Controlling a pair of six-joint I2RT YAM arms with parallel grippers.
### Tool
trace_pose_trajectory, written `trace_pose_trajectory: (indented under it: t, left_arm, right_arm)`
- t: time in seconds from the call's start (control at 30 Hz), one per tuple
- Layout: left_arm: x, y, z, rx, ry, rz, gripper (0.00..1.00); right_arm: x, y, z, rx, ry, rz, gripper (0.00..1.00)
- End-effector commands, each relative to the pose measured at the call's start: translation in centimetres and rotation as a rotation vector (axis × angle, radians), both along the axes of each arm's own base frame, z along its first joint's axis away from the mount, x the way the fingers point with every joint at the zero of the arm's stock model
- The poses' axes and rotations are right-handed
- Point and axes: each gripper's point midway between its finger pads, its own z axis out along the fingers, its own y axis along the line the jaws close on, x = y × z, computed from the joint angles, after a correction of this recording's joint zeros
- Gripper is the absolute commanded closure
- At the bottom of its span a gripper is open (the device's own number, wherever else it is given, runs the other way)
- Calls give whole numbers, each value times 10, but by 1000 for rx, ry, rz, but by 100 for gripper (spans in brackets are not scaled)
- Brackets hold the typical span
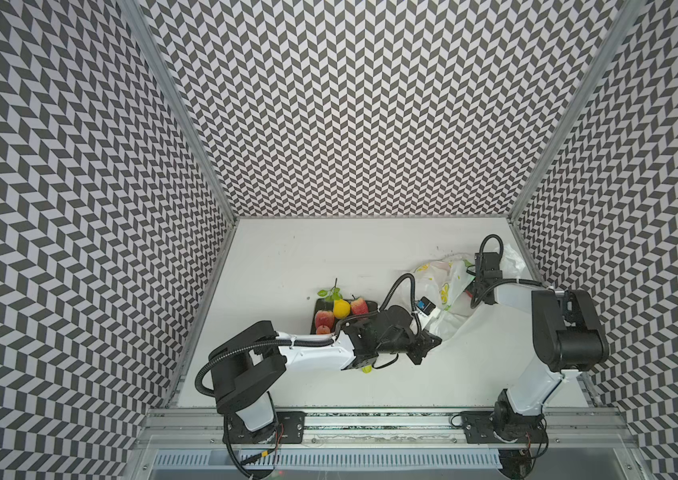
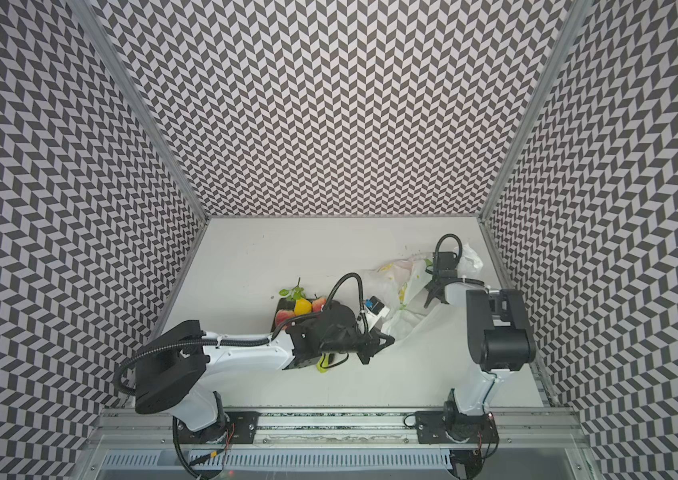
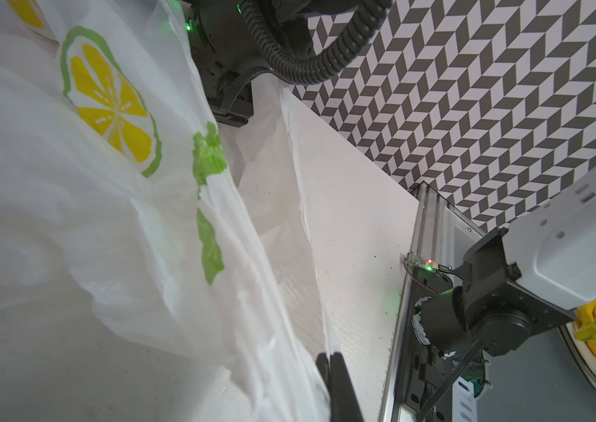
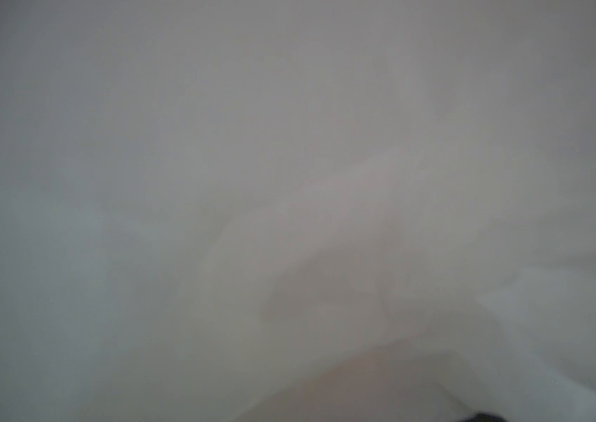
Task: Take the fake fruits out of the plastic bag
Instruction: 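Hold the bag open with the left gripper while the right closes on a large peach, then lift the large peach out with the right gripper while the left releases the bag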
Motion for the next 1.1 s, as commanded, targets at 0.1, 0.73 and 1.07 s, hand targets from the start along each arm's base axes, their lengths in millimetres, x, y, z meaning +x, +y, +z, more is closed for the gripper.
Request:
trace_pose_trajectory:
  t: [0.1,0.73,1.07]
  left_arm:
    - [2,0,17,-38,-31,-2,100]
    - [47,10,33,-84,-13,157,100]
    - [75,0,52,-127,-40,212,100]
  right_arm:
    - [-9,-2,-5,-3,33,-7,38]
    - [-23,30,51,92,-167,145,54]
    - [-34,54,71,126,-223,255,53]
